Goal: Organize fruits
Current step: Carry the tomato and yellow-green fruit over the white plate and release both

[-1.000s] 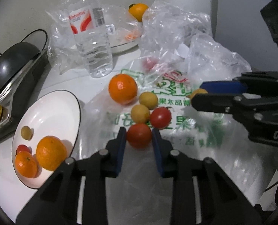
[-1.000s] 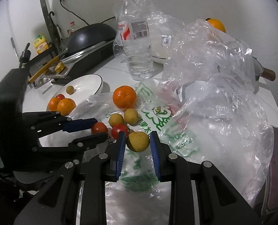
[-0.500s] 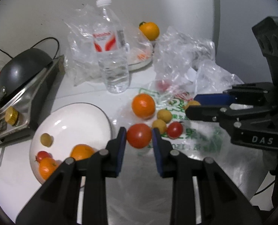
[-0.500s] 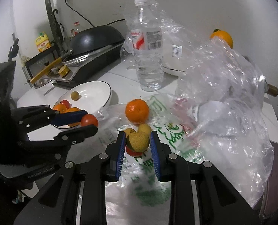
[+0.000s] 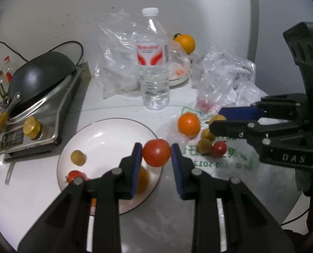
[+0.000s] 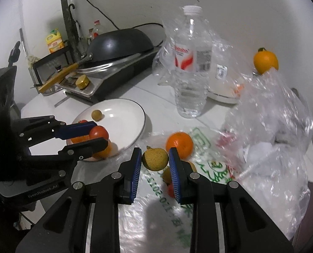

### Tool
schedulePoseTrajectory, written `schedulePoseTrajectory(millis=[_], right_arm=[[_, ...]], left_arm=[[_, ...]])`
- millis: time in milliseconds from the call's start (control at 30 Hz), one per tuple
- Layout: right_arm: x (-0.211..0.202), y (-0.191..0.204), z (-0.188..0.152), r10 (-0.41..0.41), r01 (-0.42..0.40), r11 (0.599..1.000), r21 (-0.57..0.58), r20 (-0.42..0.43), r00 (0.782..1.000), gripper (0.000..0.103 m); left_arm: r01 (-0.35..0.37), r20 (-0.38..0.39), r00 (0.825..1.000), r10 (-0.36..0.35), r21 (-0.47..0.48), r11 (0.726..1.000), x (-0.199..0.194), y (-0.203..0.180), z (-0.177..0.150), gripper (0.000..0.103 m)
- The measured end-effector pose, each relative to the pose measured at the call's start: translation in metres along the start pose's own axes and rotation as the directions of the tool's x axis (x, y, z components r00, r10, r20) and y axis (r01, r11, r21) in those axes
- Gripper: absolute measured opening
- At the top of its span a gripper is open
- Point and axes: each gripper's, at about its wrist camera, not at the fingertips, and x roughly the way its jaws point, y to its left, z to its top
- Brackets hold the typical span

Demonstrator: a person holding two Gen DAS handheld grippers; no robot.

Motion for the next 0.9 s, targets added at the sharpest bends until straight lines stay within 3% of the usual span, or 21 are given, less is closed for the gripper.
schedulePoseTrajectory(millis=[500, 900], right_arm=[[0.028, 0.036, 0.037, 0.052, -0.052, 0.998, -0.044, -0.008, 0.999, 0.029], [0.064, 0.04, 0.059, 0.072, -0.073, 0.997, -0.039, -0.043, 0.996, 0.029]], left_arm=[[-0.085, 0.0, 0.996, 0.085, -0.041, 0.996, 0.001, 0.066, 0.005, 0.029], [-0.062, -0.032, 0.998, 0.06, -0.085, 0.994, 0.039, 0.1, 0.011, 0.029]])
